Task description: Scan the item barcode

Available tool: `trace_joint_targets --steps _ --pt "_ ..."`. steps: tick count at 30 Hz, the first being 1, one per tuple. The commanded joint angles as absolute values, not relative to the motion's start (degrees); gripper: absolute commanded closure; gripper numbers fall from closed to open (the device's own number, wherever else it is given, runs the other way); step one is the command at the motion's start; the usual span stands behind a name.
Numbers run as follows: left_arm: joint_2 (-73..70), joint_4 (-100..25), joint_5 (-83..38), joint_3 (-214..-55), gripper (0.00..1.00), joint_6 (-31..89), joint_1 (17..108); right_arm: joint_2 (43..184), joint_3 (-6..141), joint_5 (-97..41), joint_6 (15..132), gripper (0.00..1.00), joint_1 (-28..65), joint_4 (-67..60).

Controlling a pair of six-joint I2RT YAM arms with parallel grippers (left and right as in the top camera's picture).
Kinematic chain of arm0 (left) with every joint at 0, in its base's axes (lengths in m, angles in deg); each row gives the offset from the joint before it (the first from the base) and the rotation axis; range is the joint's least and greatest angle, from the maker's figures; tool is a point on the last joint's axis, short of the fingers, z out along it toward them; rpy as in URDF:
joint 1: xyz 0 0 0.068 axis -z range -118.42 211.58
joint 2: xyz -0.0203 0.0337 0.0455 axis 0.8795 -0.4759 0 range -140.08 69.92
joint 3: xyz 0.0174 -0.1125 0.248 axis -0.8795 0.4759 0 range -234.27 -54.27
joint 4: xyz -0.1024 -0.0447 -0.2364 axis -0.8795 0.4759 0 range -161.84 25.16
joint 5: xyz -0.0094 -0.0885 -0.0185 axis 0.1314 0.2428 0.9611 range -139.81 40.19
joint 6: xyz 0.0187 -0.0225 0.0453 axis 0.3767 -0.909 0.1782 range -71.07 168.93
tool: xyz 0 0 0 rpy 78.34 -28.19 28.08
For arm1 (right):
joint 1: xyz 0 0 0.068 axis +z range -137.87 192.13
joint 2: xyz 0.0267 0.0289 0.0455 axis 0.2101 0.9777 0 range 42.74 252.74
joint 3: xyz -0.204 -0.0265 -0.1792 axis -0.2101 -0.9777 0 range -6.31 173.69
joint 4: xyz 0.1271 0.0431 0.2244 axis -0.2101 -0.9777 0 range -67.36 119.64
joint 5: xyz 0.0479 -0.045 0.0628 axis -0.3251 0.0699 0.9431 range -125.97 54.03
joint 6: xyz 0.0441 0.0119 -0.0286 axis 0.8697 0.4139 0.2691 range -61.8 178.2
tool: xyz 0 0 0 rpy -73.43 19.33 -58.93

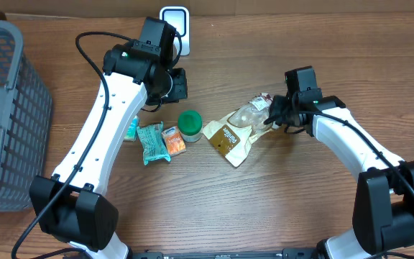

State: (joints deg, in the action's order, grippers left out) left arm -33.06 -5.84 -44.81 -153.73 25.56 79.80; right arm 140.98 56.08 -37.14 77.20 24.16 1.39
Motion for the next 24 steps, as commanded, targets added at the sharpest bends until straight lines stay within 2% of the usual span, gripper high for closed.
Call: trace_joint_targets --steps 1,5,9,12,14,19,24 --pt "-33.56 -6.06 -45.53 -153.36 0.96 27.09 79.23 140.91 55.9 -38.75 72.33 0.56 23.98 7.09" --pt "-33.56 -6.04 -45.51 -153.36 0.96 27.09 79.23 140.89 57.17 -30.1 71.72 0.55 23.98 9.06" --pt "-33.56 -6.06 -45.51 -153.36 0.96 27.09 79.23 140.89 61.34 -19.67 77.62 0.52 23.98 1.82" --pt "-33.56 -6.08 -45.51 -153.36 0.96 27.09 79.23 140.89 63.31 -13.6 83.48 0.57 24.09 -6.0" --pt "-33.58 -6.06 -45.53 -153.36 0.96 27.11 79.23 140.94 63.05 -13.44 87.28 0.65 24.71 -11.49" --pt "-33.56 -6.3 -45.56 -153.36 0.96 27.11 79.23 141.99 60.19 -18.65 91.02 0.65 26.32 -17.61" --pt "-33.56 -6.32 -45.56 -153.36 0.95 27.11 79.23 144.56 57.91 -25.95 90.99 0.65 25.36 -18.5"
